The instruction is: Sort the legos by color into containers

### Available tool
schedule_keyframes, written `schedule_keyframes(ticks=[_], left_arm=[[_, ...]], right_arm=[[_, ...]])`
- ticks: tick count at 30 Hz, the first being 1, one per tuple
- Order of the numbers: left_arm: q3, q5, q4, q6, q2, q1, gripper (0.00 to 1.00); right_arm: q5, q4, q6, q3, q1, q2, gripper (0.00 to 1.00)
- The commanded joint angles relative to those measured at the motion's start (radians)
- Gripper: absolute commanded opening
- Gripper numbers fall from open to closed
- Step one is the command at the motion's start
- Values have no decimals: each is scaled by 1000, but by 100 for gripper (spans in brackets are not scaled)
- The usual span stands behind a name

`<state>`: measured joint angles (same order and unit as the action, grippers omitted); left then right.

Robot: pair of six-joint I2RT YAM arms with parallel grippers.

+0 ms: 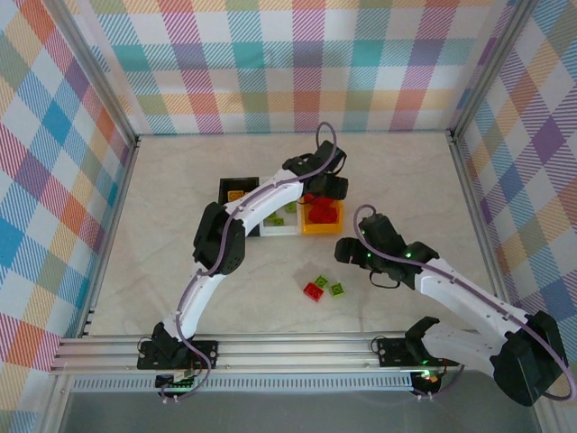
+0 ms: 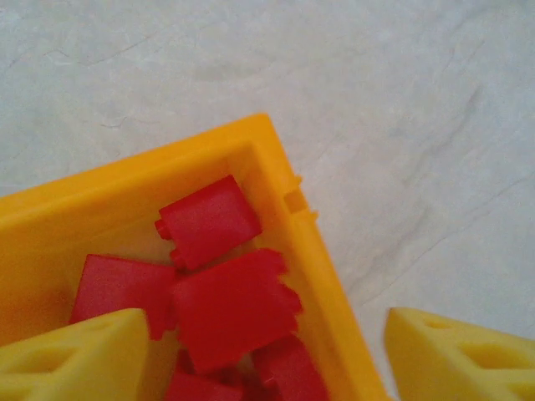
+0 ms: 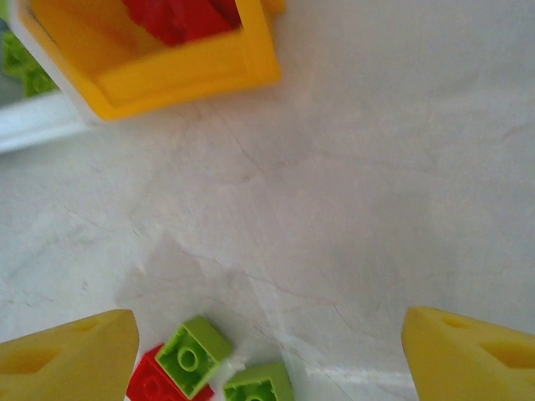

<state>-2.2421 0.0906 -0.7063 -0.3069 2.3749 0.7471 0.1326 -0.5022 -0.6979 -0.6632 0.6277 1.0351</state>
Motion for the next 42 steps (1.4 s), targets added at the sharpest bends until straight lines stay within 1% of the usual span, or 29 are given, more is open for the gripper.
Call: schedule_keyframes(ticks=[1, 4, 5, 9, 13, 15, 18, 21, 25, 27, 32, 35, 38, 40, 42], left_arm=[[-74, -30, -59, -27, -37, -7, 84], [7, -62, 10, -39, -157, 8, 93], [53, -68, 34, -39, -203, 14, 100], [315, -83, 144, -41, -433, 55, 100], [631, -38, 242, -63, -685, 105, 100], [788, -3, 262, -86, -801, 122, 100], [976, 38, 268, -136, -950, 125, 100], [1117, 57, 260, -194, -1064, 125, 100], [1239, 105, 211, -239, -1178, 127, 100], [1301, 126, 195, -259, -1237, 126, 100], [1404, 190, 131, -307, -1364, 126, 100], [1453, 218, 112, -328, -1430, 126, 100], [1478, 254, 70, -338, -1474, 126, 100], [1485, 282, 37, -340, -1498, 126, 100], [1506, 306, 17, -342, -1526, 127, 100]], right_arm=[[-85, -7, -18, 39, 0, -8, 82], [-107, -32, -19, 66, 30, 3, 80], [-113, -33, -19, 76, 44, 5, 80], [-106, -28, -33, 103, 144, 37, 78], [-59, -20, -32, 87, 226, 114, 77], [-37, -15, -22, 69, 246, 169, 75], [-4, -10, -3, 34, 263, 242, 71], [21, -4, 3, 9, 268, 304, 68], [27, 27, 9, -7, 270, 348, 65], [36, 38, 11, -18, 270, 366, 61], [42, 39, 11, -32, 270, 396, 44], [51, 28, 15, -38, 270, 378, 36], [74, -22, 41, -80, 270, 323, 32], [75, -38, 74, -123, 268, 288, 32], [60, -40, 115, -199, 268, 289, 32]])
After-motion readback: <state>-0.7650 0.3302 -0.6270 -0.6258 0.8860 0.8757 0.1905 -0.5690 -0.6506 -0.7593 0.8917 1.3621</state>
